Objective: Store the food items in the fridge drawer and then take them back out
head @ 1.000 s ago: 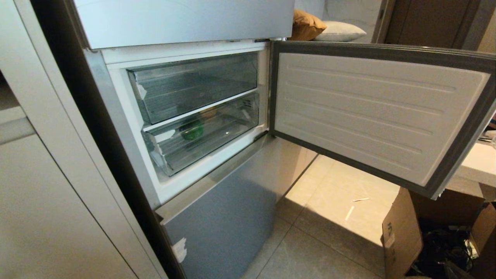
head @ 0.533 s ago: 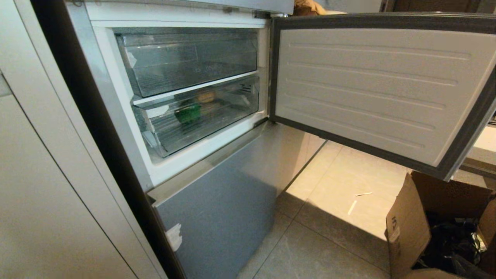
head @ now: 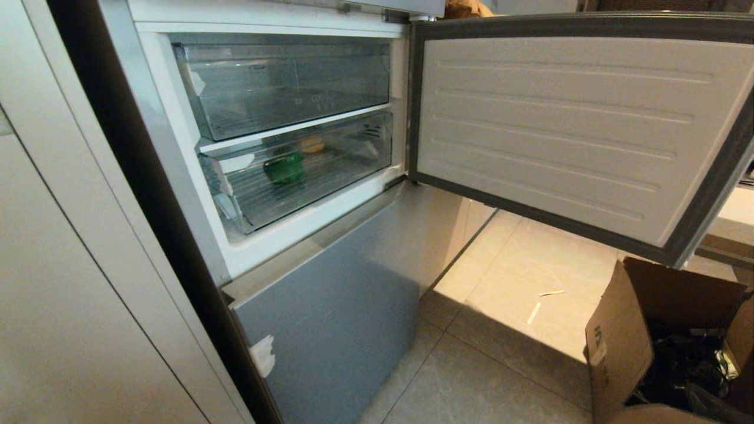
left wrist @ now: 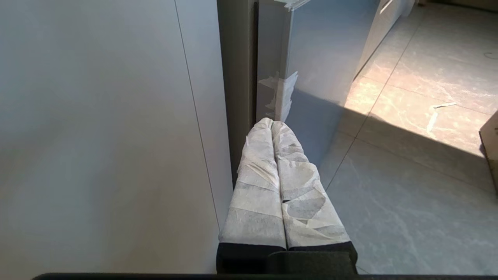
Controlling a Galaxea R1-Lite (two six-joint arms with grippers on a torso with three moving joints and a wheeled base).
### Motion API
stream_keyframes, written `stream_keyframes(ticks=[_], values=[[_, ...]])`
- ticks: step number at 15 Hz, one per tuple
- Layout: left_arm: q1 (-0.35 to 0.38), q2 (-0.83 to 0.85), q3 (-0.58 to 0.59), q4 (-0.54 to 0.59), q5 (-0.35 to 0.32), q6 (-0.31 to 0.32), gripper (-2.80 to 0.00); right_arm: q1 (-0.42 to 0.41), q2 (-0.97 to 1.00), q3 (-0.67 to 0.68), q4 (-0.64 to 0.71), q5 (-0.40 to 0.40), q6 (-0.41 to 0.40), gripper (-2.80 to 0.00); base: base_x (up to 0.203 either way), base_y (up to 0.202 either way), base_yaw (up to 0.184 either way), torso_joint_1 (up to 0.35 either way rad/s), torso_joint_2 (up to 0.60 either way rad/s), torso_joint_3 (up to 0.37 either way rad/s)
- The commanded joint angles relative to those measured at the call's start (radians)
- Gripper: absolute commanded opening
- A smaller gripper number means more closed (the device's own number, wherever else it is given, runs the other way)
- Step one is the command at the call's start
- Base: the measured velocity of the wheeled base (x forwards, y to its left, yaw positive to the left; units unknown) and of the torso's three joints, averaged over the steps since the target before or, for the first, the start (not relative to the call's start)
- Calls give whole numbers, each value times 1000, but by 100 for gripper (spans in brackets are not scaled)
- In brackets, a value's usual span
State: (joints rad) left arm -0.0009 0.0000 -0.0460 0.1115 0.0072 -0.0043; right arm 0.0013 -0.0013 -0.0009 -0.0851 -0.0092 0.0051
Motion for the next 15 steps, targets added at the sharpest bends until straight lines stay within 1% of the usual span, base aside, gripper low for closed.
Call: stream_keyframes(ticks=[1, 12, 15], values=[[1, 0, 0, 0, 0, 0, -280, 0, 0, 32, 2, 0, -1, -280, 6, -6, 83, -4, 4, 8], [1, 0, 0, 0, 0, 0, -280, 0, 0, 32, 2, 3, -13, -280, 1, -7, 174, 1, 2, 3], [1, 0, 0, 0, 0, 0, -280, 0, 1, 32, 1, -2, 10, -280, 1, -9, 176, 4, 6, 2]])
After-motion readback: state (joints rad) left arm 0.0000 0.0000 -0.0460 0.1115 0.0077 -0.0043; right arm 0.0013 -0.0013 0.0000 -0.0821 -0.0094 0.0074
